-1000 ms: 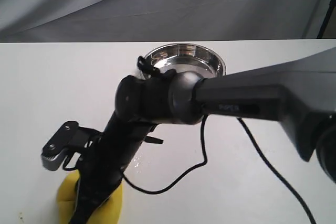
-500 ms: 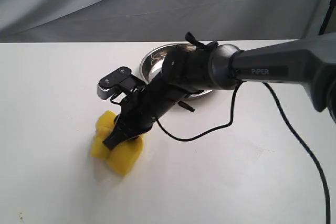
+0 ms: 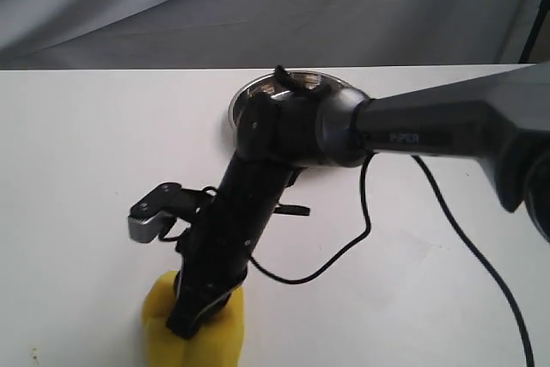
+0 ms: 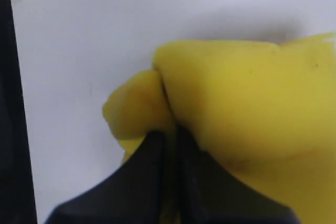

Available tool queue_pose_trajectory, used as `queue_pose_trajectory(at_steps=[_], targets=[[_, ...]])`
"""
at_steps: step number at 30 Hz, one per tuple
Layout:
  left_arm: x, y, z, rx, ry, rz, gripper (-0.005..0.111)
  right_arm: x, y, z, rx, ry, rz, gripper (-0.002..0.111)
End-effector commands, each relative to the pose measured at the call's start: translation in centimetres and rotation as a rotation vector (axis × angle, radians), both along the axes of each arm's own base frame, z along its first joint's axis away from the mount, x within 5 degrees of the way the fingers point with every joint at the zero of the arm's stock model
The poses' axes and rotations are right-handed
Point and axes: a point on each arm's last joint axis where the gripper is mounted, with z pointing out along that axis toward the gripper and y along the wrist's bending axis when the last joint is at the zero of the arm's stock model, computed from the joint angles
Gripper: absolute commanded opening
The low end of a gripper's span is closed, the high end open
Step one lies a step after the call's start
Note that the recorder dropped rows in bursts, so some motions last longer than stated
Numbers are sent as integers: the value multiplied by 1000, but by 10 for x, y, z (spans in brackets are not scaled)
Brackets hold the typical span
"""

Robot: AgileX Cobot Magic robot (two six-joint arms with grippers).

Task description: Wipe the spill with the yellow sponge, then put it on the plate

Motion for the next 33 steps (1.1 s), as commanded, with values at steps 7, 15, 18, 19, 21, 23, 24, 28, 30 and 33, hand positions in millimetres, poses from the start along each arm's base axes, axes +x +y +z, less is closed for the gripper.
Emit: queue_pose_trajectory(at_steps=[7,15,18,19,21,23,24,28,30,33], targets=[[-1,0,1,-7,-11,-7,0,8,53,-7,194,-535,-212,0],[-1,0,1,-7,-11,-7,0,58,26,-1,216,-678,-391,0],[-1,0,1,-7,-11,-7,0,72,8,-3,179,-631,-412,0],[-1,0,1,-7,-11,-7,0,76,1,-5,163,-615,-409,0],[-1,0,1,-7,-11,-7,0,78,-10,-8,118,-557,-364,0],[-1,0,1,-7,-11,-7,0,76,-19,-12,71,-498,-301,0],[-1,0,1,-7,-11,-7,0,73,-24,-14,43,-464,-262,0],[-1,0,1,-7,-11,-7,0,54,-32,-19,-51,-302,-113,0],[-1,0,1,-7,-11,-7,0,43,-34,-19,-85,-203,-58,0],[-1,0,1,-7,-11,-7,0,26,-31,-16,-104,-77,3,0]])
